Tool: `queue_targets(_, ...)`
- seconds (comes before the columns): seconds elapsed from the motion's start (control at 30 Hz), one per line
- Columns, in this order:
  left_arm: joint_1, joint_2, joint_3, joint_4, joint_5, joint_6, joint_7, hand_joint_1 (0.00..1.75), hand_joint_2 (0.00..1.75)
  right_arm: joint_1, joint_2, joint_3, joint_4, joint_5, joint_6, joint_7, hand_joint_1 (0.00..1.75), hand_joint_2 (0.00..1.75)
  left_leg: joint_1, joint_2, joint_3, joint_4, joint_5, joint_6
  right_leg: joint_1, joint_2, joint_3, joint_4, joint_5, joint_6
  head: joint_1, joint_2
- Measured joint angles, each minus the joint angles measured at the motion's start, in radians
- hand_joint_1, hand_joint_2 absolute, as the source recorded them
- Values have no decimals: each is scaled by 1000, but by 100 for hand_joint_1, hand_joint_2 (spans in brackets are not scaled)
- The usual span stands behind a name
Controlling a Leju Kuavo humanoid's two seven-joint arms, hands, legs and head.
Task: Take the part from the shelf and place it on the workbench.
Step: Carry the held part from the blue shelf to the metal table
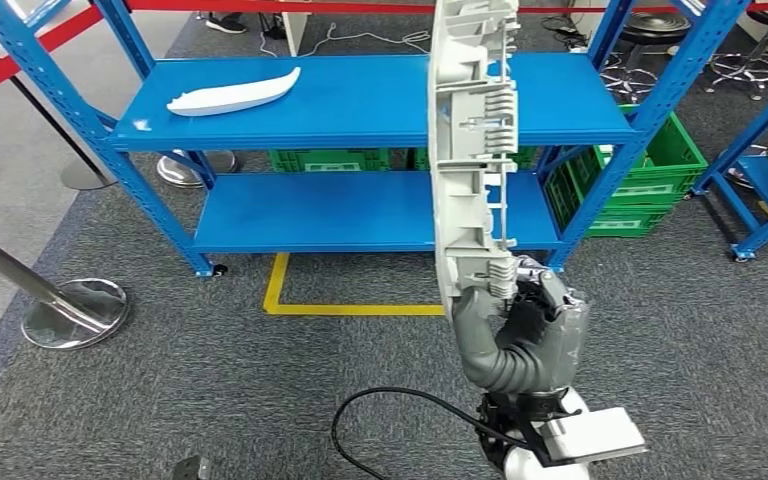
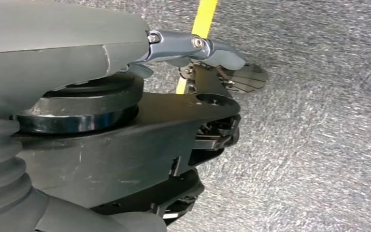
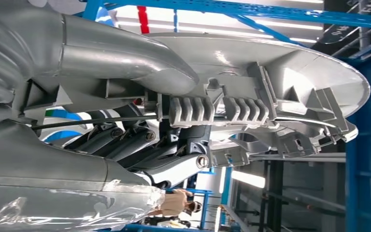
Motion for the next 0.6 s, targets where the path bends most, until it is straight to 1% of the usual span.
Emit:
queue_targets(0.03,0,0,0,0,0,1,-1,0,175,0,2,-1,0,0,0,0,175,175,1,0,-12,25,-29,-6,-2,-2,-9,-2,9,-6,-1,0)
queue_targets(0.07,0,1,0,0,-1,1,-3,0,175,0,5,-1,1,0,-1,0,175,175,2,-1,-29,71,-72,-12,-4,-3,-18,-3,17,-10,-2,0)
queue_targets(0.1,-1,1,0,0,-1,2,-6,0,175,0,7,-3,2,0,-3,0,175,175,4,0,-49,133,-117,-18,-4,-3,-29,-3,25,-13,-4,0)
queue_targets(0.13,-1,1,0,0,-2,3,-8,0,175,0,8,-4,2,0,-4,-1,175,175,6,0,-68,199,-152,-22,-4,-3,-40,-3,32,-14,-4,0)
queue_targets(0.17,-1,2,0,0,-4,3,-9,0,175,1,8,-6,3,2,-7,-2,175,175,7,0,-80,250,-166,-25,-4,-4,-52,-3,40,-14,-4,0)
queue_targets(0.2,-1,2,0,0,-7,7,-9,0,175,1,8,-8,3,5,-10,-5,175,175,8,0,-80,276,-156,-26,-4,-4,-63,-3,50,-14,-4,0)
queue_targets(0.23,-1,3,0,0,-12,15,-9,0,175,2,8,-9,3,9,-14,-8,175,175,10,0,-64,269,-128,-27,-4,-4,-74,-2,59,-13,-4,0)
queue_targets(0.27,-2,3,0,0,-21,29,-8,0,175,2,9,-11,3,15,-19,-11,175,175,12,0,-33,233,-96,-27,-4,-3,-85,-2,69,-10,-4,0)
queue_targets(0.3,-3,3,-1,0,-34,51,-7,0,175,2,10,-12,3,22,-26,-14,175,175,14,0,12,174,-75,-27,-4,-2,-95,-1,77,-7,-4,0)
queue_targets(0.33,-4,2,-2,0,-50,78,-6,0,175,2,11,-13,2,32,-36,-17,175,175,15,-1,62,102,-70,-24,-3,-2,-103,0,85,-2,-4,0)
queue_targets(0.37,-6,0,-5,-1,-68,108,-5,0,175,3,13,-14,2,45,-50,-22,175,175,14,-2,99,42,-77,-19,-1,-1,-110,3,93,3,-4,0)
queue_targets(0.4,-7,-1,-8,-1,-87,141,-1,0,175,3,15,-14,1,58,-65,-26,175,175,12,-3,122,0,-88,-13,-1,-2,-116,4,101,9,-3,0)
queue_targets(0.43,-7,-2,-14,-1,-107,175,6,0,175,4,16,-15,1,70,-81,-30,175,175,9,-3,127,-20,-93,-4,-3,-2,-120,3,110,15,-2,0)
queue_targets(0.47,-5,-3,-21,-1,-127,208,17,0,175,5,17,-15,2,80,-97,-34,175,175,8,-3,122,-23,-91,5,-5,-2,-124,2,117,20,-3,0)
queue_targets(0.5,-2,-4,-29,-1,-145,236,32,0,175,7,17,-15,2,86,-110,-36,175,175,7,-1,118,-23,-85,13,-8,-2,-129,5,114,26,-3,0)
queue_targets(0.53,0,-4,-37,-1,-162,259,46,0,175,8,17,-15,2,90,-122,-39,175,175,7,0,114,-24,-78,21,-9,-2,-139,25,96,30,-1,0)
queue_targets(0.57,2,-4,-47,-1,-179,276,60,0,175,10,17,-15,2,92,-132,-41,175,175,8,2,109,-24,-71,27,-10,-2,-156,70,64,34,0,0)
queue_targets(0.6,3,-4,-57,-1,-195,288,72,0,175,10,17,-15,2,92,-138,-43,175,175,8,2,103,-24,-65,31,-11,-2,-179,134,21,37,2,0)
